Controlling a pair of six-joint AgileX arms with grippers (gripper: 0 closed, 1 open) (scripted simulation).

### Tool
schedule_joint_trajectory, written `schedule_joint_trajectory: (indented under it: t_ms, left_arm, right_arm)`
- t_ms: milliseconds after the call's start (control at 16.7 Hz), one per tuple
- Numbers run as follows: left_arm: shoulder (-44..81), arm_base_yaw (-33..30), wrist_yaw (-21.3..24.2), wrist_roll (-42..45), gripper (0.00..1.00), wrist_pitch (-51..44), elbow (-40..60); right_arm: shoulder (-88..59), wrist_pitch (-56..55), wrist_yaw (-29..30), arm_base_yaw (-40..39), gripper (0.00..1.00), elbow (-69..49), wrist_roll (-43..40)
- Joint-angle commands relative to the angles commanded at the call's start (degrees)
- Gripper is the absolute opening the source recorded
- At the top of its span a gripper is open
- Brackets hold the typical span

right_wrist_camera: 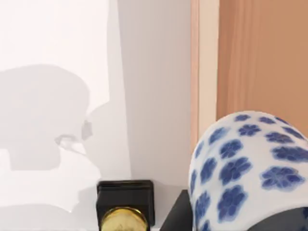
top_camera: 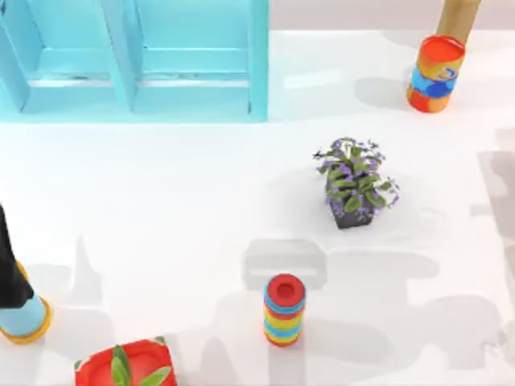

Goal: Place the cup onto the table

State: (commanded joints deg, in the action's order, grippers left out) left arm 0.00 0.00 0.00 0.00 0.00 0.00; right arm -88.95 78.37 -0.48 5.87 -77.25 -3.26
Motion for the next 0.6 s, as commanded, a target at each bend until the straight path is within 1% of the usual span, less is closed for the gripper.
schedule_joint_trajectory:
  t_ms: [360, 600]
  left_arm:
    - [0.0, 0.0, 0.0, 0.0, 1.0, 0.0, 0.0]
    - [0.0, 0.0, 0.0, 0.0, 1.0, 0.0, 0.0]
  right_arm:
    - [-21.61, 5.93, 0.37, -22.39, 0.0, -30.95, 22.67]
    - [-35.29, 9.38, 0.41, -37.75, 0.0, -47.32, 37.03]
